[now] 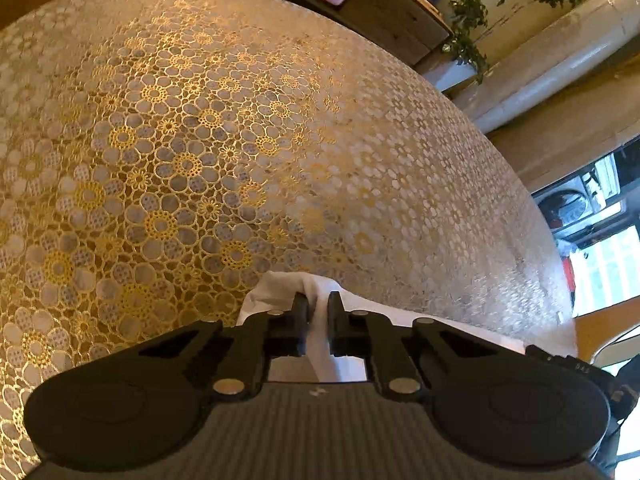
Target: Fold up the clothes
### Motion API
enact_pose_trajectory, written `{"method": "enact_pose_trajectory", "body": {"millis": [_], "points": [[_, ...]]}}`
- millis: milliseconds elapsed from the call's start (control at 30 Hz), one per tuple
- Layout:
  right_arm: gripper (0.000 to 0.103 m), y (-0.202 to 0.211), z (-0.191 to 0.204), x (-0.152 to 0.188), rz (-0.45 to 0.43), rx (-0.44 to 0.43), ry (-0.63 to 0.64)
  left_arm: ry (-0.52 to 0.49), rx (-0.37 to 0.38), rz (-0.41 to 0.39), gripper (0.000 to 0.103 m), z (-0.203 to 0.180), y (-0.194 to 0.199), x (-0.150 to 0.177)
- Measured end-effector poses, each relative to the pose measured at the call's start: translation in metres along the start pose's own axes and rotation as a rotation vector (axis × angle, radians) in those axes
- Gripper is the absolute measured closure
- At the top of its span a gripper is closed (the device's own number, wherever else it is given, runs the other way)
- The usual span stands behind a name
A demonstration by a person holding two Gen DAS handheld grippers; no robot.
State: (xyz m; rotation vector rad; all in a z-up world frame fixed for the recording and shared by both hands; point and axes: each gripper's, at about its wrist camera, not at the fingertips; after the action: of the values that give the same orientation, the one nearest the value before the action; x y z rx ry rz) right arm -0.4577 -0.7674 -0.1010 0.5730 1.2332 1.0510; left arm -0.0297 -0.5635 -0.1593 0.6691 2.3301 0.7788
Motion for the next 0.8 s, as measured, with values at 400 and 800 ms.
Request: {"method": "enact_pose_trajectory", "body": {"millis": [400, 800], "points": [[0.000, 0.051, -0.007, 0.020, -0.048, -0.013, 0.126, -0.212, 0.074, -0.052, 0.033, -0.031, 0.055, 0.016], [0.000, 0.056, 0.031, 0.107, 0.063, 0.041, 0.419, -0.364, 0.080, 0.091, 0.033, -0.048, 0.027, 0.080]]}}
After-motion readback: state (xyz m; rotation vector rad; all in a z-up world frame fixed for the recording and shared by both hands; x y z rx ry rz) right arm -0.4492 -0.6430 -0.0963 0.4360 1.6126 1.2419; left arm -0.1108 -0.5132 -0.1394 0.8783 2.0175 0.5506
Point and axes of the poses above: each gripper's, at about its wrist camera, not at the fingertips, and y roughly against the way its jaws point, z to its left, x to its underside, and after that the axes turned 10 degrees about x, right-handed
